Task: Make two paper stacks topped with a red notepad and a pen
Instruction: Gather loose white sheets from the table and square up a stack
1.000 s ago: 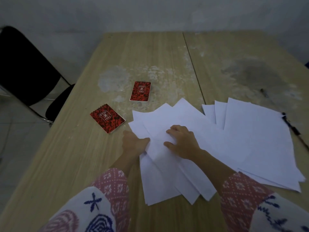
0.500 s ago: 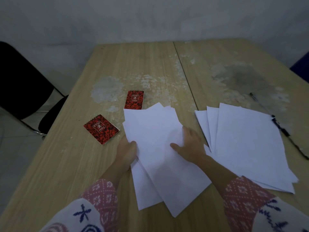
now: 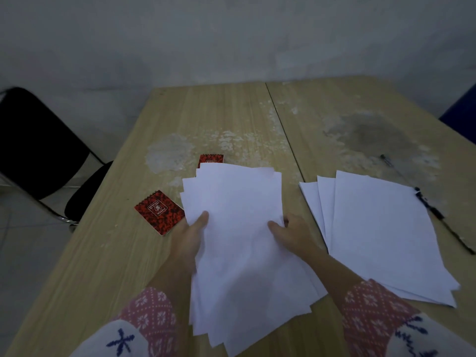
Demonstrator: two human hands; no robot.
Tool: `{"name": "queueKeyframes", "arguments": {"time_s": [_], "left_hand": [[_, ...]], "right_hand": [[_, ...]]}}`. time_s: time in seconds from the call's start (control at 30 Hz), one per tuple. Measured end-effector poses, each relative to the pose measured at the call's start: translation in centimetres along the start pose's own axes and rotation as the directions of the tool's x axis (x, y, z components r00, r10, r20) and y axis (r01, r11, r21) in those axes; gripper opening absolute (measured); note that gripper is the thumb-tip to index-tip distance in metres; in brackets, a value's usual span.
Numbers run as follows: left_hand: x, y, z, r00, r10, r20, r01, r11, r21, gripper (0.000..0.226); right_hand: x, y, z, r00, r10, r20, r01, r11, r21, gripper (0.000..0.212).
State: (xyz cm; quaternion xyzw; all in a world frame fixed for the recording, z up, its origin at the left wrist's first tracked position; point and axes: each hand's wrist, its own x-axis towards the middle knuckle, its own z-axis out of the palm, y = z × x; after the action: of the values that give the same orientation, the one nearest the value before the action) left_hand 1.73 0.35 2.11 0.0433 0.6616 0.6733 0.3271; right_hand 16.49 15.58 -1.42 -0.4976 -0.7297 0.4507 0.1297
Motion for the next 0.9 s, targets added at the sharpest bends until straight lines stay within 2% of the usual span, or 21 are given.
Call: {"name": "queueKeyframes", "arguments": {"time_s": [0.13,0.2,0.33,0.4,0.47,0.5,0.67,0.77,0.9], "left_hand": [[0.1,0.6,0.1,0.994,-0.050,0.102,0.054,0.998,-0.044,0.033],[0.1,0.8,0.2,0.990,-0.028,0.135,0.037,0.998,-0.060,0.034],[-0.2,1.3,0.6,0.974,-0.058,0.221,0.056,0.998,0.015,0.036],[-0.5,1.9,1.8,0.956,-0.083,0.280,0.087,0.996,-0.004,0.032],[-0.8,2.7,3.5,0.920,-0.123,0.371,0.136,0.991,-0.009,0.028],[-0.9,3.0,4.6,0.889,-0.158,0.430,0.172,0.985,0.006,0.027],[-1.9,2.4,10.6,0.723,-0.257,0.641,0.263,0.961,0.088,0.037],[-2.8,0.5,14.6,0.708,-0.271,0.652,0.190,0.963,0.194,0.033],[-3.8,-2.3,19.9,0.737,-0.294,0.608,0.088,0.935,0.344,0.036]], "right_hand": [[-0.4,-1.1,-0.6,0.999,0.050,-0.010,-0.042,0.926,0.375,0.004],[-0.5,-1.3,-1.1,0.995,0.083,0.046,-0.095,0.879,0.467,0.015],[-0.3,-0.8,-2.5,0.994,0.098,0.042,-0.107,0.890,0.444,0.045],[-0.4,-0.7,-4.0,0.989,0.145,0.028,-0.141,0.878,0.458,0.036],[-0.6,-0.5,-5.8,0.985,0.169,0.028,-0.163,0.866,0.473,0.009],[-0.6,-0.3,-7.0,0.985,0.172,0.015,-0.159,0.866,0.475,0.003],[0.0,2.2,-13.0,0.974,0.205,-0.094,-0.131,0.854,0.503,0.014],[0.6,4.8,-16.5,0.956,0.239,-0.173,-0.126,0.860,0.494,0.010],[1.7,8.5,-20.0,0.908,0.308,-0.285,-0.171,0.892,0.418,0.009]]}}
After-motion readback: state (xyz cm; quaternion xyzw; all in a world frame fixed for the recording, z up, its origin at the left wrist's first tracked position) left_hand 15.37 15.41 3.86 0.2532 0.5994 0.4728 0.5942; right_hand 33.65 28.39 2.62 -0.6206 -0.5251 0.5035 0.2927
